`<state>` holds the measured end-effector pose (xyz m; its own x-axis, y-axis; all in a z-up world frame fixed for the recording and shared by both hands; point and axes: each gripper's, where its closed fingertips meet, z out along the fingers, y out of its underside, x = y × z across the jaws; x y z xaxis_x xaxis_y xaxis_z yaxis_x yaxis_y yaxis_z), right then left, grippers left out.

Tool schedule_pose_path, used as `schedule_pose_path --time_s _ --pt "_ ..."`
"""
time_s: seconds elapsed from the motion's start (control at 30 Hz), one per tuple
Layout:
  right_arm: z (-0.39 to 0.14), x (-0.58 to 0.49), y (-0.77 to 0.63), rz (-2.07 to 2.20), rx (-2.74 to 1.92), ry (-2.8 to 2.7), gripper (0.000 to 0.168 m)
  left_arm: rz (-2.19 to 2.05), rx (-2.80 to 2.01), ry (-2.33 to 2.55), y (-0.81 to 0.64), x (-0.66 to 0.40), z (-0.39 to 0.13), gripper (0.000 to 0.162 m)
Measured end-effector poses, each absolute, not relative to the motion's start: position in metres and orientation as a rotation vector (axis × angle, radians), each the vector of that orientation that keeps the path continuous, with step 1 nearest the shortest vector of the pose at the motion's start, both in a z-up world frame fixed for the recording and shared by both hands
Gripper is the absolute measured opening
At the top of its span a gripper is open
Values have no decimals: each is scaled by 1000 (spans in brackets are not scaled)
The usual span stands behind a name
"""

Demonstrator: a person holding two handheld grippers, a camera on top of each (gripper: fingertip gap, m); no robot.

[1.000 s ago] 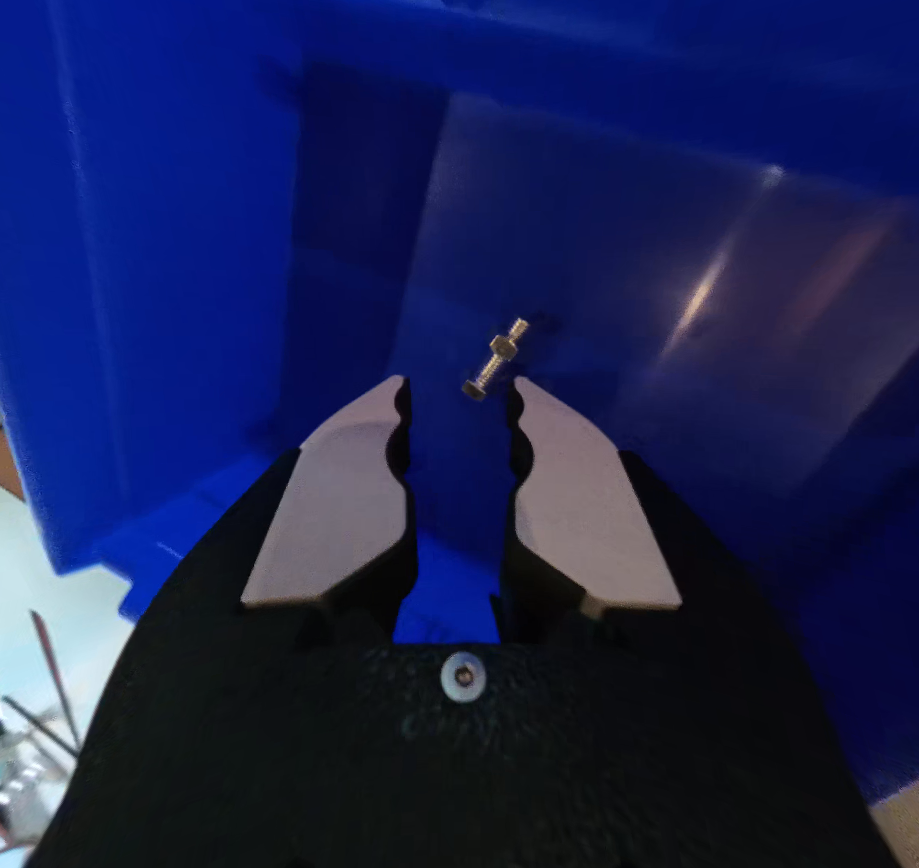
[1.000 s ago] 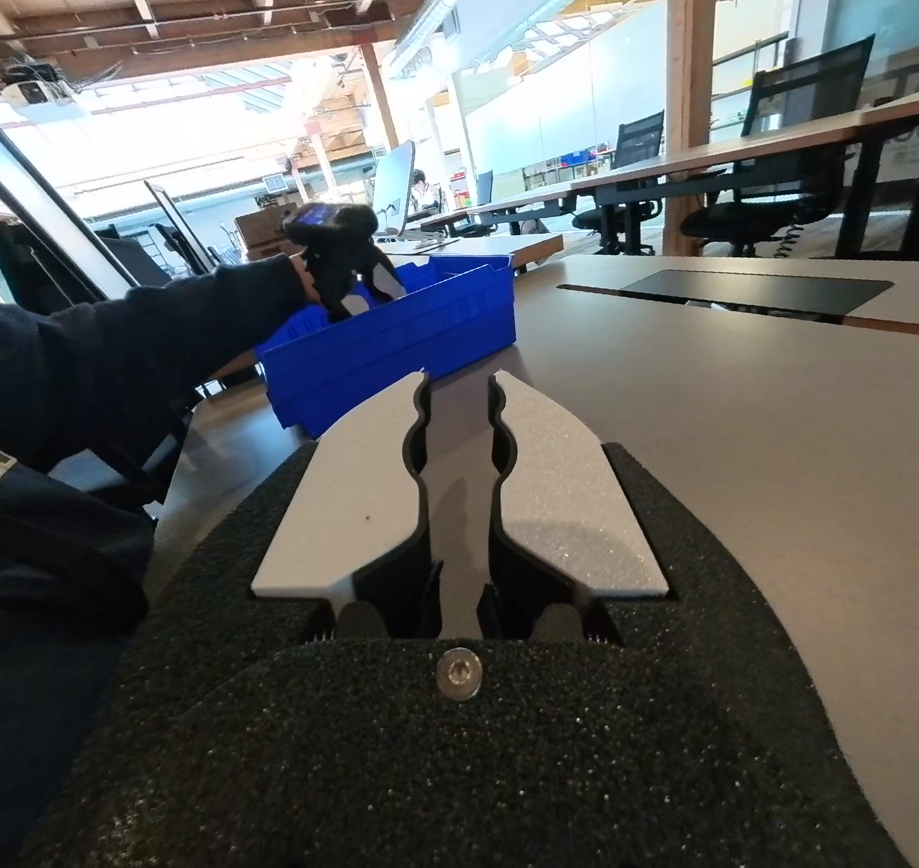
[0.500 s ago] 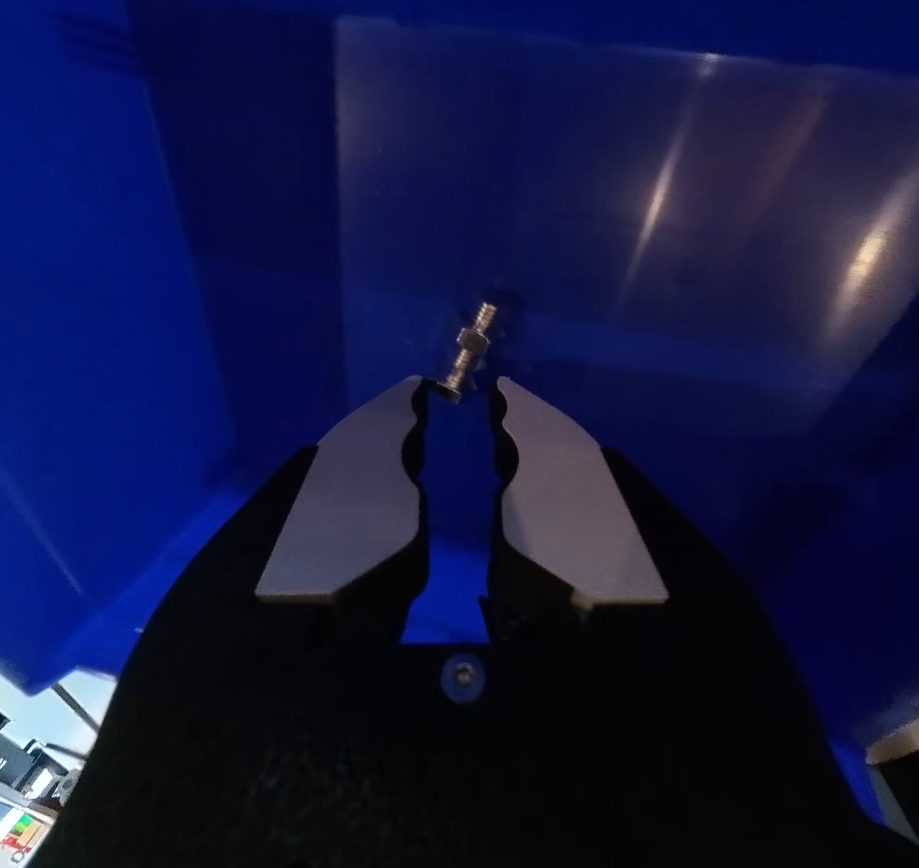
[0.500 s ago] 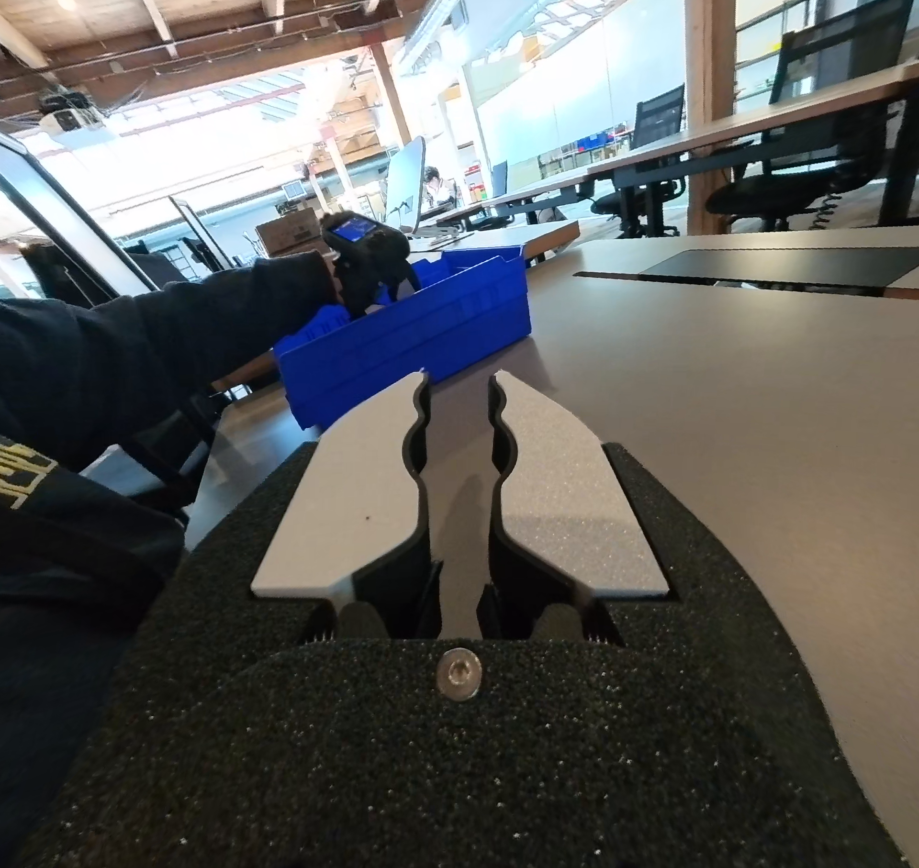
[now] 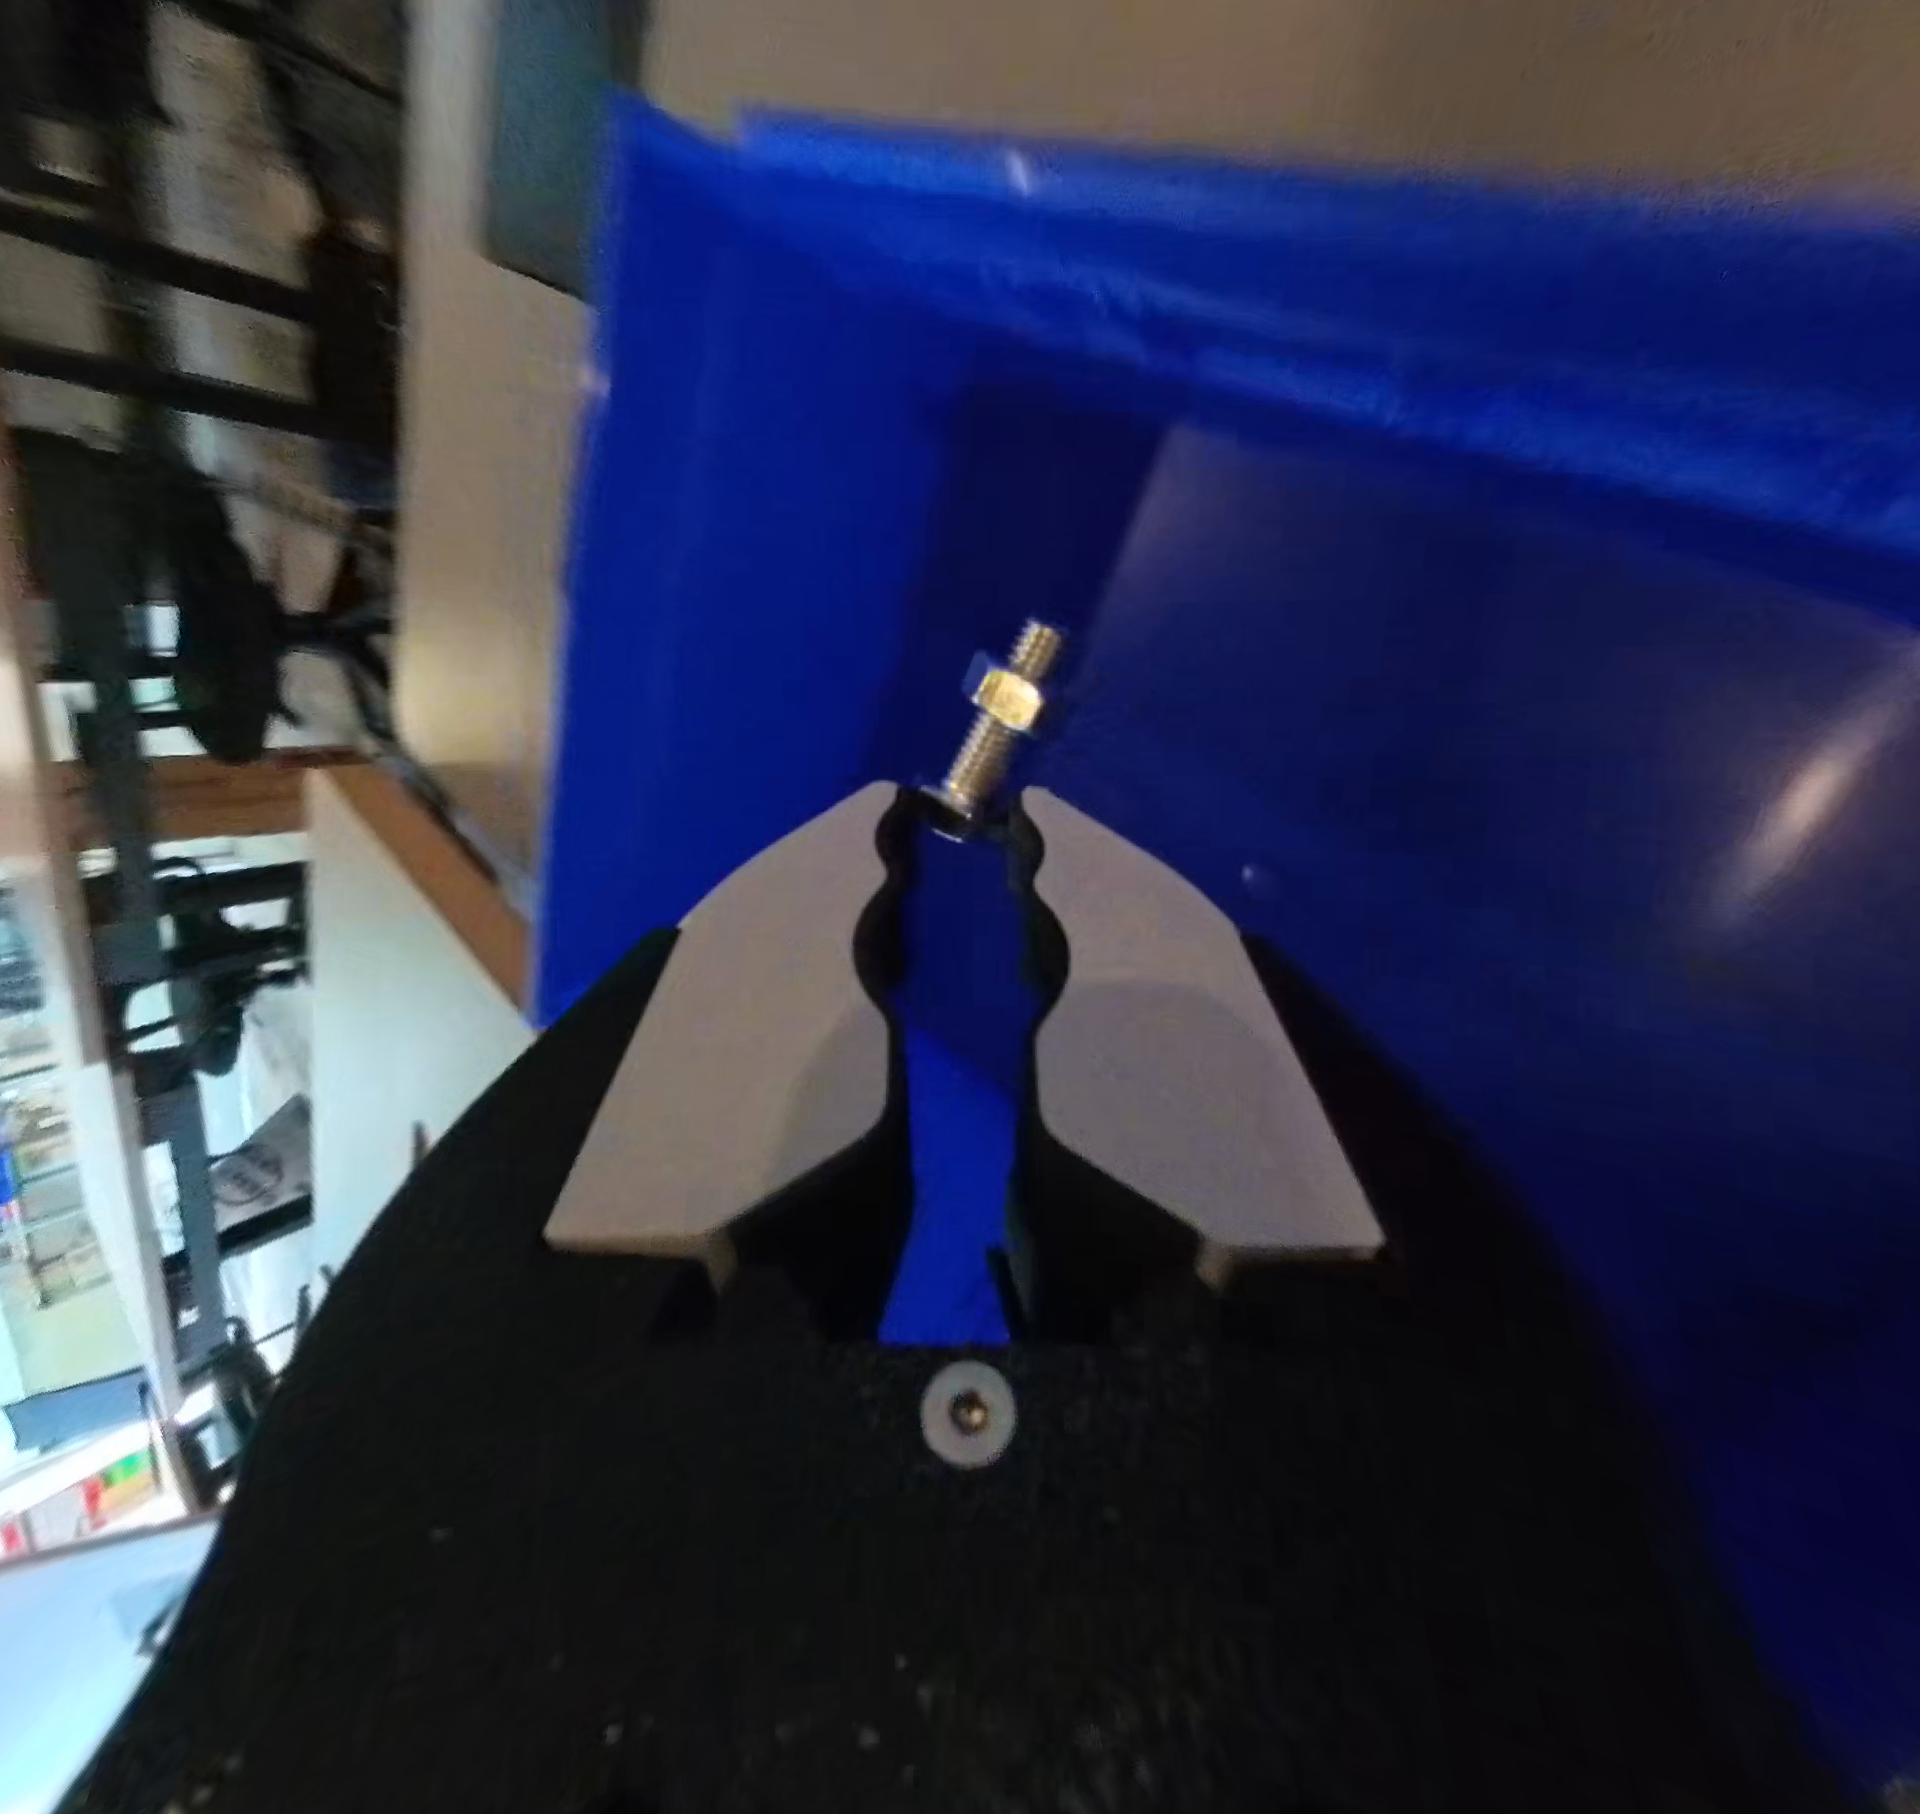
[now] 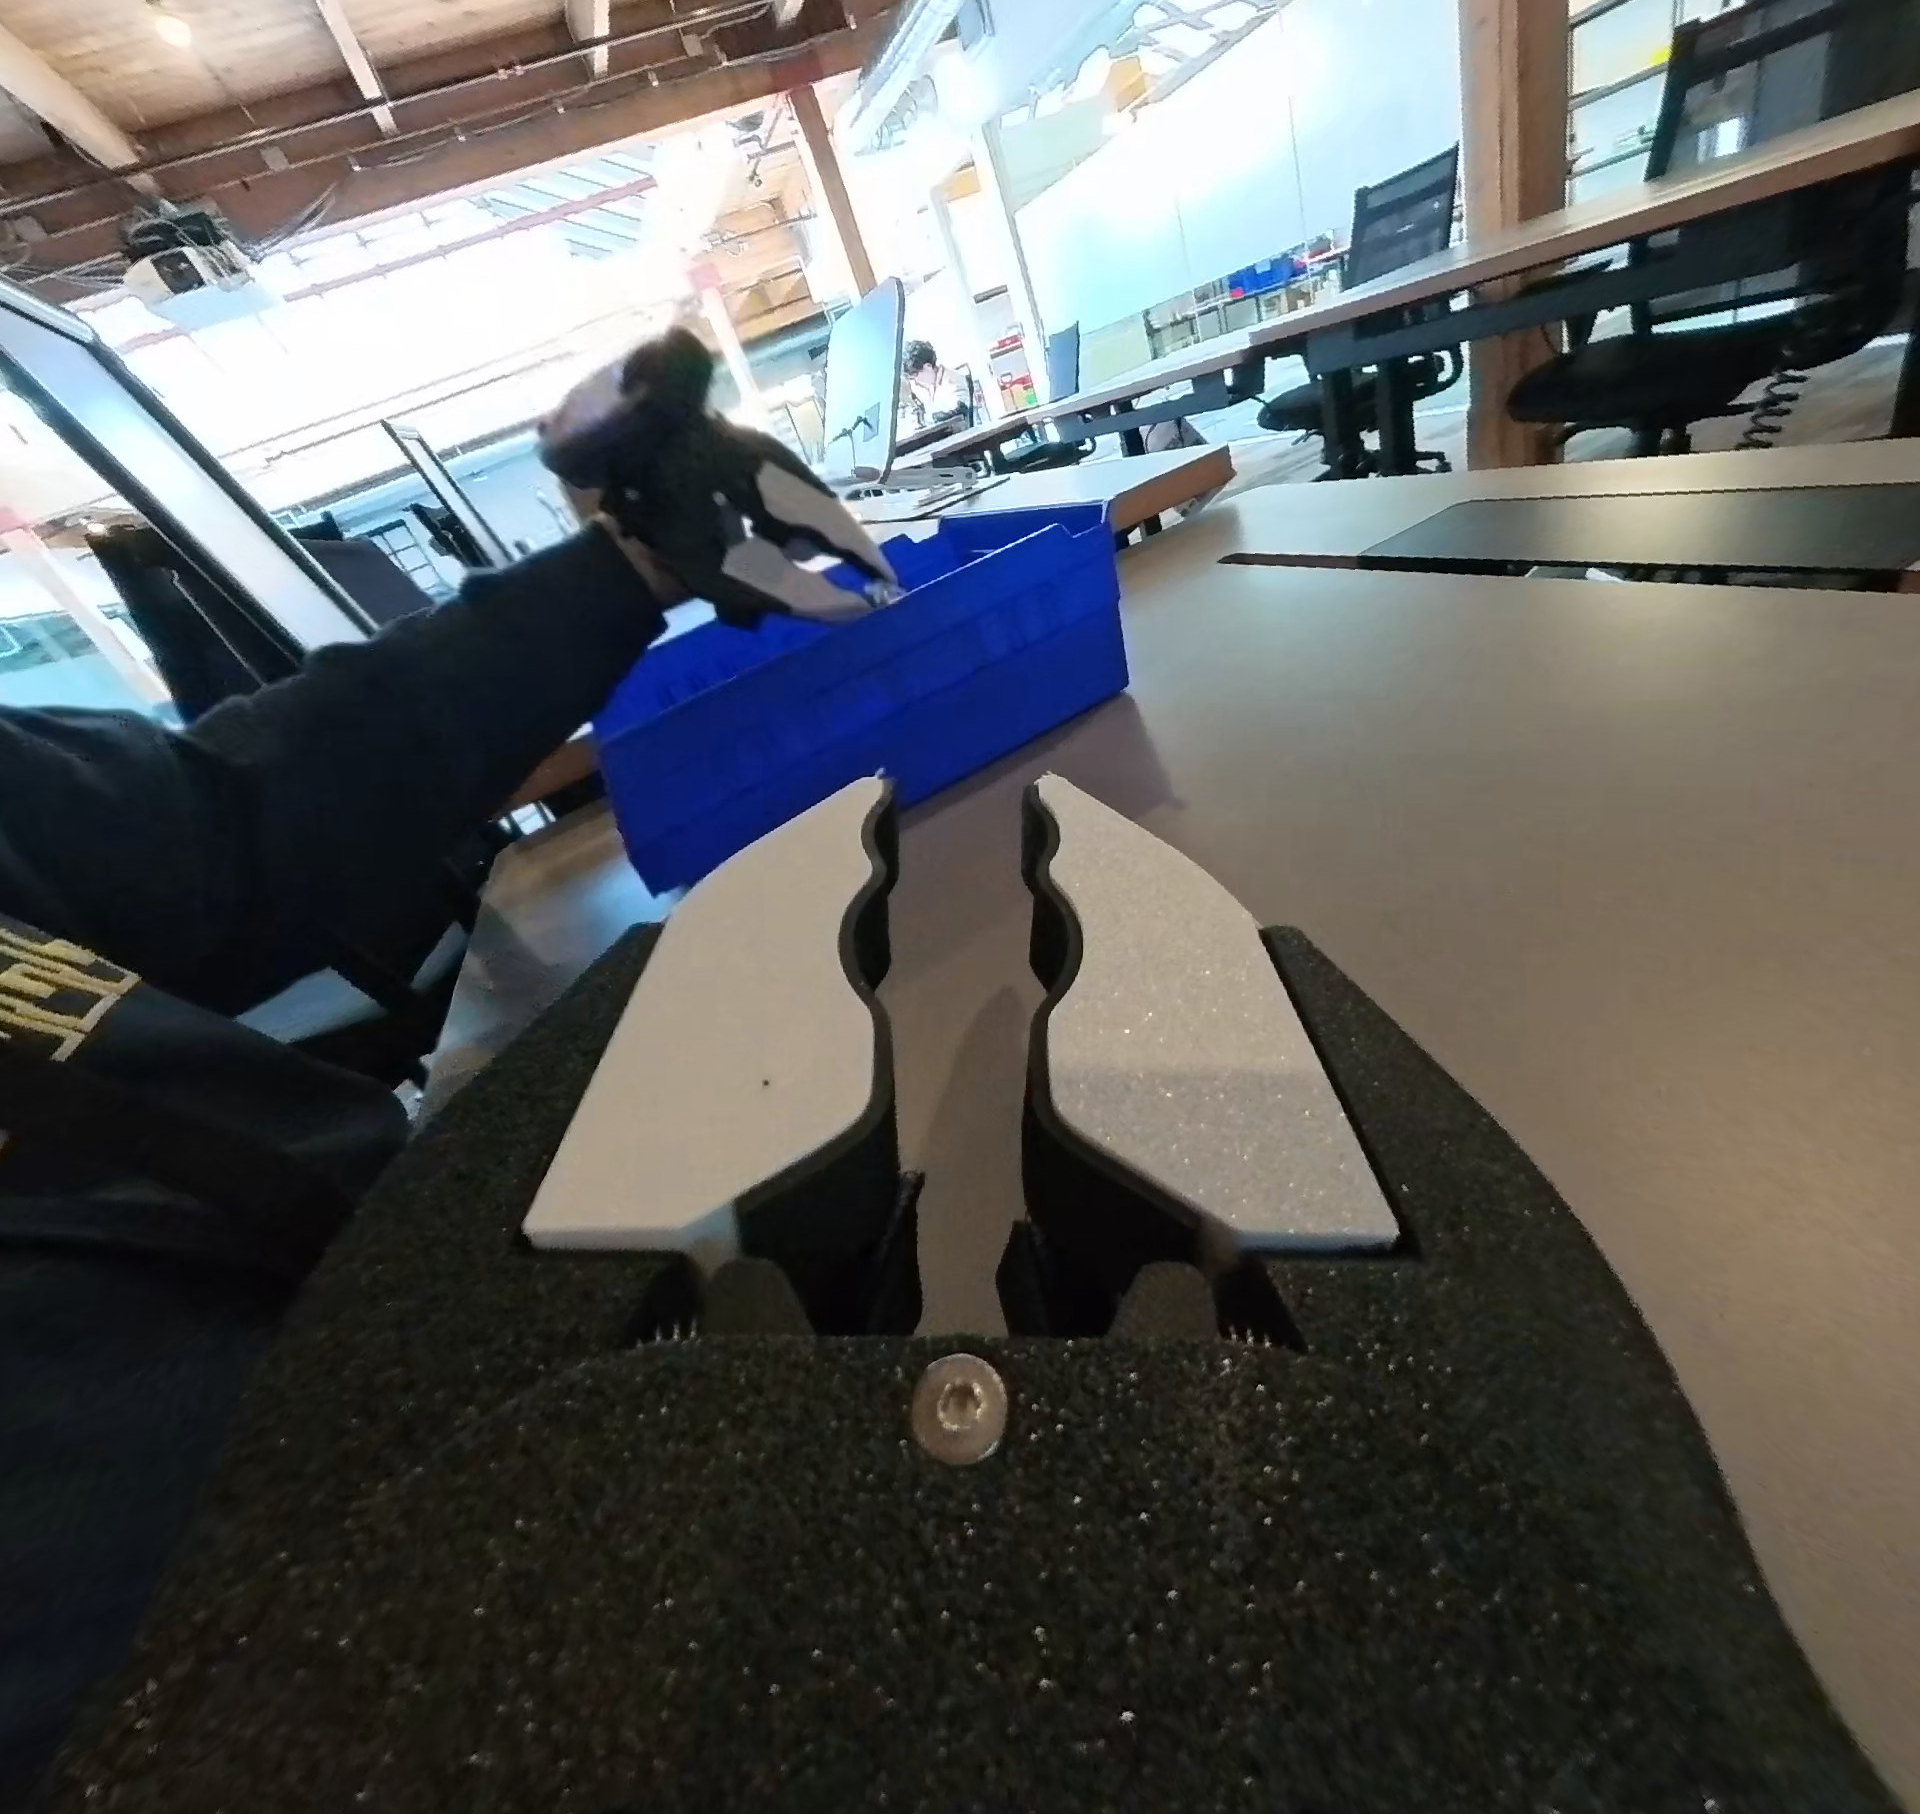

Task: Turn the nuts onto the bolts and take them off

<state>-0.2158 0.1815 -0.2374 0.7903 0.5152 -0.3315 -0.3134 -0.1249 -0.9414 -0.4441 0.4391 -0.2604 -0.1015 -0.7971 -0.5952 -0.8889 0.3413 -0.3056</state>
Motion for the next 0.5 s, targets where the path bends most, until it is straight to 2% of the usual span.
schedule_pose_path --time_s 0.13,0.23,0.33,0.5 --pt "-234 -217 179 708 -1524 -193 23 48 -1406 1715 397 -412 -202 17" --pt "-228 -224 175 722 -1491 -244 27 -130 -1388 1672 342 -372 -181 17" --pt "-225 -230 172 718 -1478 -300 34 -281 -1347 1688 289 -328 -183 17" --pt "-231 -228 177 686 -1535 -277 37 -385 -1254 1730 241 -267 -227 17"
